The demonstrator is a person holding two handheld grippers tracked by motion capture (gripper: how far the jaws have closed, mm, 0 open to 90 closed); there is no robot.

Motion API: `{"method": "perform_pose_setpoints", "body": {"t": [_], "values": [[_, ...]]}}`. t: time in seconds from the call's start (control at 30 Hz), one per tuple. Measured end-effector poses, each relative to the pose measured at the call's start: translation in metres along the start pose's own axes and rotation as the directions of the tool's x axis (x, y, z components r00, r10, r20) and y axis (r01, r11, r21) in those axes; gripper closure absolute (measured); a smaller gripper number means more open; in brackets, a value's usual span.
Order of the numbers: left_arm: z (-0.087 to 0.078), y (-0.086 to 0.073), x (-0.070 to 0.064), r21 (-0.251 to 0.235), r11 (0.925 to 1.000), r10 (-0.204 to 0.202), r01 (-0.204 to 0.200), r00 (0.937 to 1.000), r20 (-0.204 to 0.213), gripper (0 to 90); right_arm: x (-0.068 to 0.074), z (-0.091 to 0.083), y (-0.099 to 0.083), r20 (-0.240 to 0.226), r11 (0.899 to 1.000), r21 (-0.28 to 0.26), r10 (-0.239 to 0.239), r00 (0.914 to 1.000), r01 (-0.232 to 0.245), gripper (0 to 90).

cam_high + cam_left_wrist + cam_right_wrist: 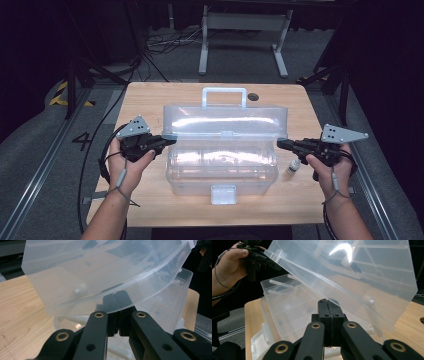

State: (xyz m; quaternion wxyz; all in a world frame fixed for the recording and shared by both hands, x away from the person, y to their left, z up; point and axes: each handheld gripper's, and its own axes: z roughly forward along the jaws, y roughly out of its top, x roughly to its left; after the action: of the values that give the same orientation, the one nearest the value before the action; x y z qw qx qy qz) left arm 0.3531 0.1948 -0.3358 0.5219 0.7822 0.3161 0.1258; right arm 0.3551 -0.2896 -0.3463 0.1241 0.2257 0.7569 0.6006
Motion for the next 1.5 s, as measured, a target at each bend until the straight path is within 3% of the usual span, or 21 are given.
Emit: {"method": "perform_pose_setpoints", "body": {"t": [0.47, 0.7, 1.07, 1.27, 1.5], "values": [[0.001, 0.009, 0.005, -0.004, 1.0000, -0.005, 0.005, 1.0000, -0.008, 89.0, 0.002, -0.016, 0.003, 0.037, 1.000, -0.008, -0.009, 0.9993, 0.010, 90.0], [0.001, 0.013, 0.007, -0.001, 1.0000, -0.005, 0.005, 0.9999, -0.010, 89.1, 0.002, -0.021, 0.004, 0.101, 1.000, -0.017, -0.009, 0.9948, 0.011, 82.5], [0.002, 0.020, 0.010, 0.007, 1.0000, -0.003, 0.003, 0.9999, -0.010, 89.0, -0.004, -0.014, 0.005, 0.215, 0.999, -0.036, -0.023, 0.9762, 0.032, 55.0], [0.003, 0.022, 0.012, 0.006, 1.0000, -0.005, 0.005, 0.9999, -0.010, 89.1, -0.006, -0.010, 0.007, 0.281, 0.997, -0.054, -0.031, 0.9592, 0.048, 48.3], [0.004, 0.027, 0.014, 0.009, 0.9999, -0.005, 0.006, 0.9999, -0.013, 88.9, -0.005, -0.001, 0.011, 0.320, 0.997, -0.053, -0.036, 0.9469, 0.056, 44.1]]}}
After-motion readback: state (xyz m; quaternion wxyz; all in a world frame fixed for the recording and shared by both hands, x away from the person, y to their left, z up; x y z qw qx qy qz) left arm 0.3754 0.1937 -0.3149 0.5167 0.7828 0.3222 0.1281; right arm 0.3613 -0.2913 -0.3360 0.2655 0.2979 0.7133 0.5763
